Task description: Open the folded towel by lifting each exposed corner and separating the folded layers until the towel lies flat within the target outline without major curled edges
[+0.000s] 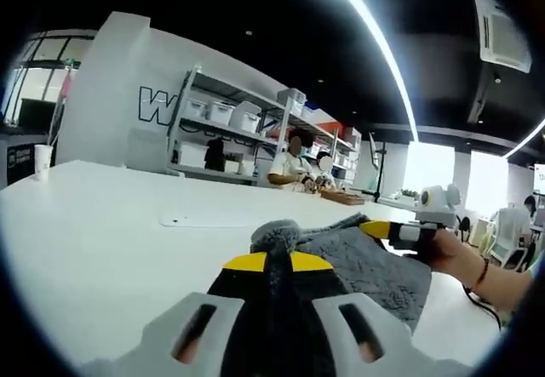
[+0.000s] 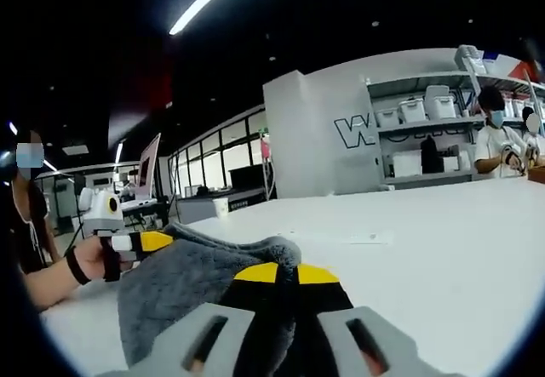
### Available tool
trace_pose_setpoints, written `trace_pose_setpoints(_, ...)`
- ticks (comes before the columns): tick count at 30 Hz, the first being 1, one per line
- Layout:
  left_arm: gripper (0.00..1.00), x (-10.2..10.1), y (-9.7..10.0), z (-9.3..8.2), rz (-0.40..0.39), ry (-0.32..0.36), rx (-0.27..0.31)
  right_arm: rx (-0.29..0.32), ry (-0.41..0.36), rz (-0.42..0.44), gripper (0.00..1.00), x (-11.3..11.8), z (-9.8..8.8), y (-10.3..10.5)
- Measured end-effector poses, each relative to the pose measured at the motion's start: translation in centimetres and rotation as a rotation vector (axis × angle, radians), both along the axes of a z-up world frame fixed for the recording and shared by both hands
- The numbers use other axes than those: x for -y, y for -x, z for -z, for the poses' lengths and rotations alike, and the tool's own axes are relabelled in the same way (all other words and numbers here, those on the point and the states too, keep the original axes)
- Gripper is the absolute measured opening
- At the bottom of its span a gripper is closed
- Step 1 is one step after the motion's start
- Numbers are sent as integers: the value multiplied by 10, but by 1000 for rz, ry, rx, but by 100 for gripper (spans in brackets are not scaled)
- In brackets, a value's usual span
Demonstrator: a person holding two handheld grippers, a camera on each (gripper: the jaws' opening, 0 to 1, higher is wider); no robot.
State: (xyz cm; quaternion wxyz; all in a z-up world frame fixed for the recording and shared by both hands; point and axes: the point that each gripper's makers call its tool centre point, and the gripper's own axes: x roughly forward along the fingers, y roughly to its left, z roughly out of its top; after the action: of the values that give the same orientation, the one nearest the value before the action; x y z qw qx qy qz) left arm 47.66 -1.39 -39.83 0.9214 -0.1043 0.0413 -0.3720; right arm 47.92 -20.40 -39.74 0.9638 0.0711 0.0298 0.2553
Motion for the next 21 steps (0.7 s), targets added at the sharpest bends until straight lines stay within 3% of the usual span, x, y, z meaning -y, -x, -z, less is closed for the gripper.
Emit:
trace_pose_setpoints(18,4,0,5,-9,7,-1,30,17,34,10,0,0,-3,3)
trace_pose_setpoints(21,4,-1,5,-8,9,6,24,7,10,5,0,-1,-4,4)
